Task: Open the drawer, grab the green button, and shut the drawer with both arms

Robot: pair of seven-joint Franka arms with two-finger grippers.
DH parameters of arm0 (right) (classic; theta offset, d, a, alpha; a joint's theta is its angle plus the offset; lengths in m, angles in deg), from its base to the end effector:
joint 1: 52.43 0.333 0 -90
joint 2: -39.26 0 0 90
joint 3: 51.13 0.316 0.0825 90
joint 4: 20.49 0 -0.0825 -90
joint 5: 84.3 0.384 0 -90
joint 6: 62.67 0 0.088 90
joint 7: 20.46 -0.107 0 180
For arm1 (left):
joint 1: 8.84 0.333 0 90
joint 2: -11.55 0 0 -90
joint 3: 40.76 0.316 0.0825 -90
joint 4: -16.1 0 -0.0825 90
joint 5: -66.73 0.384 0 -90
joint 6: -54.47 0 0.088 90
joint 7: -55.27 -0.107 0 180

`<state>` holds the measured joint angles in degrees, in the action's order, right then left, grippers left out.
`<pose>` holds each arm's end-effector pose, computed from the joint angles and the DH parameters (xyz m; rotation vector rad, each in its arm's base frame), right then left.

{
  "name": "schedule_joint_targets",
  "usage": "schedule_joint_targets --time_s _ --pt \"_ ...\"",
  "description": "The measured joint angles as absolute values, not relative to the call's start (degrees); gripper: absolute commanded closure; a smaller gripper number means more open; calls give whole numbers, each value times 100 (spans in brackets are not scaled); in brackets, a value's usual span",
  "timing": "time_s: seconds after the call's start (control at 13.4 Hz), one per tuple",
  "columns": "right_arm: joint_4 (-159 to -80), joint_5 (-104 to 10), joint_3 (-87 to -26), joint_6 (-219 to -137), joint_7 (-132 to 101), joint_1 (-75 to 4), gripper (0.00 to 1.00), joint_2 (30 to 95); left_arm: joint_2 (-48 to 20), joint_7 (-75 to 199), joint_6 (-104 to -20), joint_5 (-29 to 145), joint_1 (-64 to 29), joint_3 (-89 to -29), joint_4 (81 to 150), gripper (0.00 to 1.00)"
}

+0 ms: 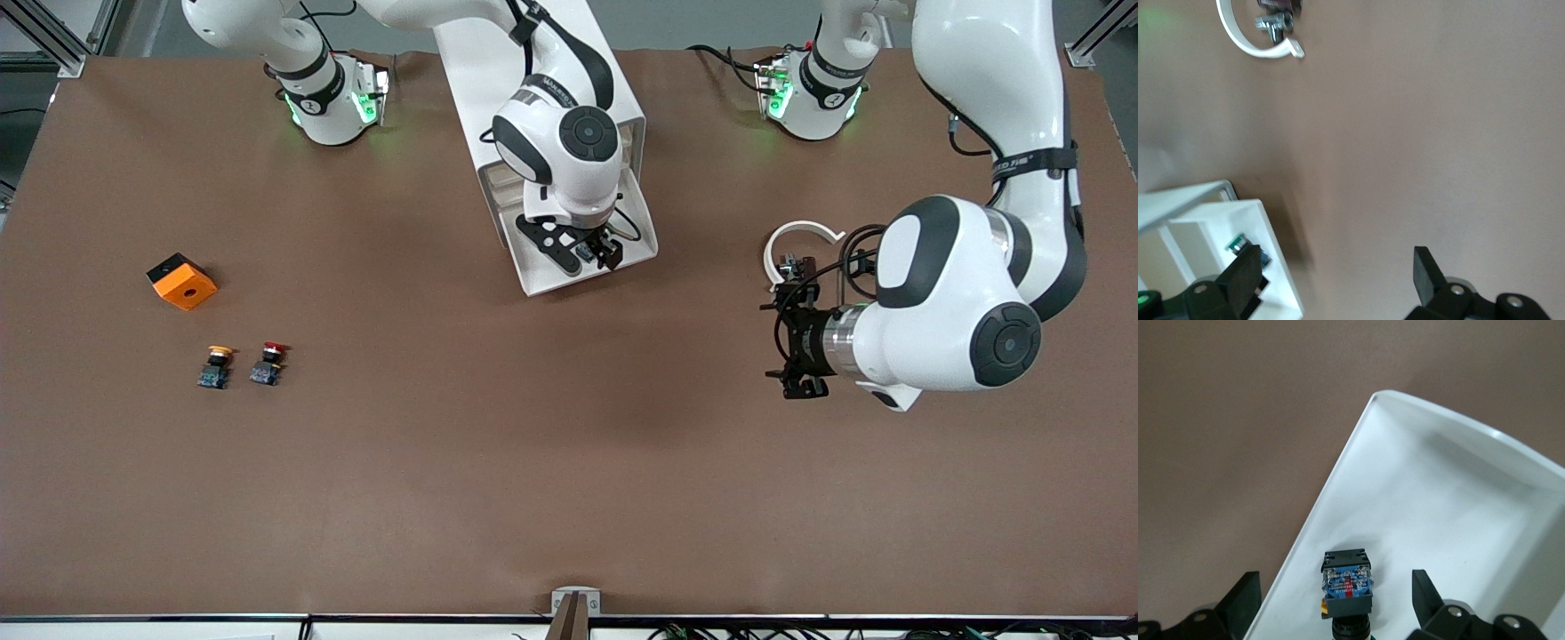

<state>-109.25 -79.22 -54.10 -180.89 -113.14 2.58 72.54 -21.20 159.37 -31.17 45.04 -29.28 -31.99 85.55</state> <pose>0.4182 0.5519 0.3060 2.8793 -1.1271 -0.1015 0.6590 -0.2044 0.4337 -2.0611 -2.1783 0.6059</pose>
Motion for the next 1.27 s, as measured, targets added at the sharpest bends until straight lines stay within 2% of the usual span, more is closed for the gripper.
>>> schedule_joint_targets --time_s 0.22,0.52,0.97,1.27 --pt "-10926 -8011 -5411 -18219 -11314 332 0 7444 -2119 14314 -2685 4859 -2713 -3194 8725 0" --pt "-10925 -8021 -5411 -18238 -11309 382 0 7536 -1952 12297 -2695 5405 -2680 -3195 9361 0" --pt "-10924 -8074 -5411 -18240 -11279 438 1 7559 -1255 11199 -3703 5647 -2709 -3313 10837 0" --pt "-10924 -8074 -5411 -18349 -11273 443 36 7565 -883 10861 -4846 5709 -2736 -3720 11862 0"
